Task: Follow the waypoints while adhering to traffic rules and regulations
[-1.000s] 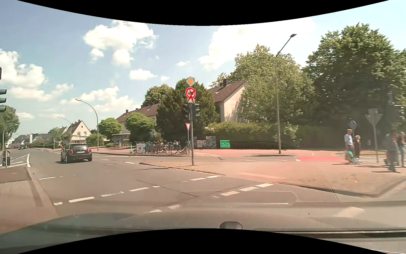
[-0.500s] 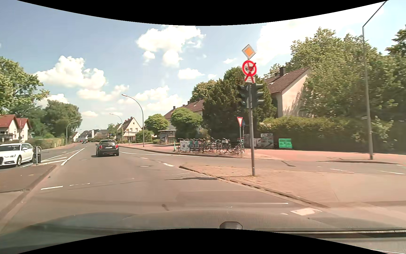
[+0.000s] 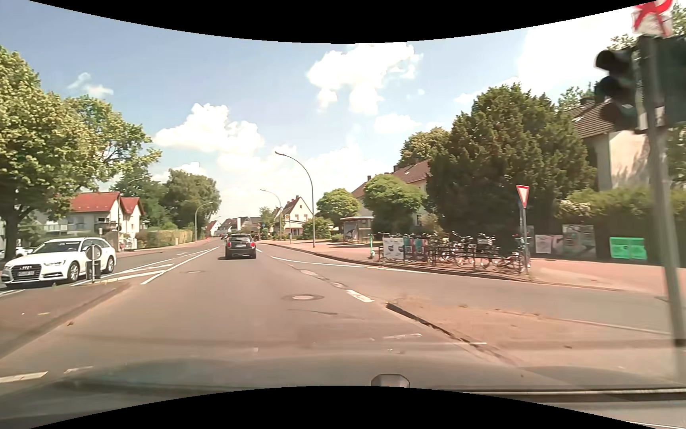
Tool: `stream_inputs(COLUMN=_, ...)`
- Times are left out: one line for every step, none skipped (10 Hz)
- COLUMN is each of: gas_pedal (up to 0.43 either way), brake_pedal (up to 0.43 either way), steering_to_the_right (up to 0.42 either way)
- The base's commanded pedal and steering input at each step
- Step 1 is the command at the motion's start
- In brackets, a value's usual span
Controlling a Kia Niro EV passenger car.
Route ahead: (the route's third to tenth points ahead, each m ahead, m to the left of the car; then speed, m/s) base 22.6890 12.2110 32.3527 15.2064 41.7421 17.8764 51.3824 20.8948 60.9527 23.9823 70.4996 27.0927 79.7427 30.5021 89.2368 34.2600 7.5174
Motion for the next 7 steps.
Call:
stream_inputs(gas_pedal=0.189, brake_pedal=0.012, steering_to_the_right=-0.239)
stream_inputs(gas_pedal=0.197, brake_pedal=0.012, steering_to_the_right=-0.23)
stream_inputs(gas_pedal=0.197, brake_pedal=0.012, steering_to_the_right=-0.214)
stream_inputs(gas_pedal=0.197, brake_pedal=0.012, steering_to_the_right=-0.197)
stream_inputs(gas_pedal=0.197, brake_pedal=0.012, steering_to_the_right=-0.177)
stream_inputs(gas_pedal=0.197, brake_pedal=0.012, steering_to_the_right=-0.158)
stream_inputs(gas_pedal=0.197, brake_pedal=0.018, steering_to_the_right=-0.136)
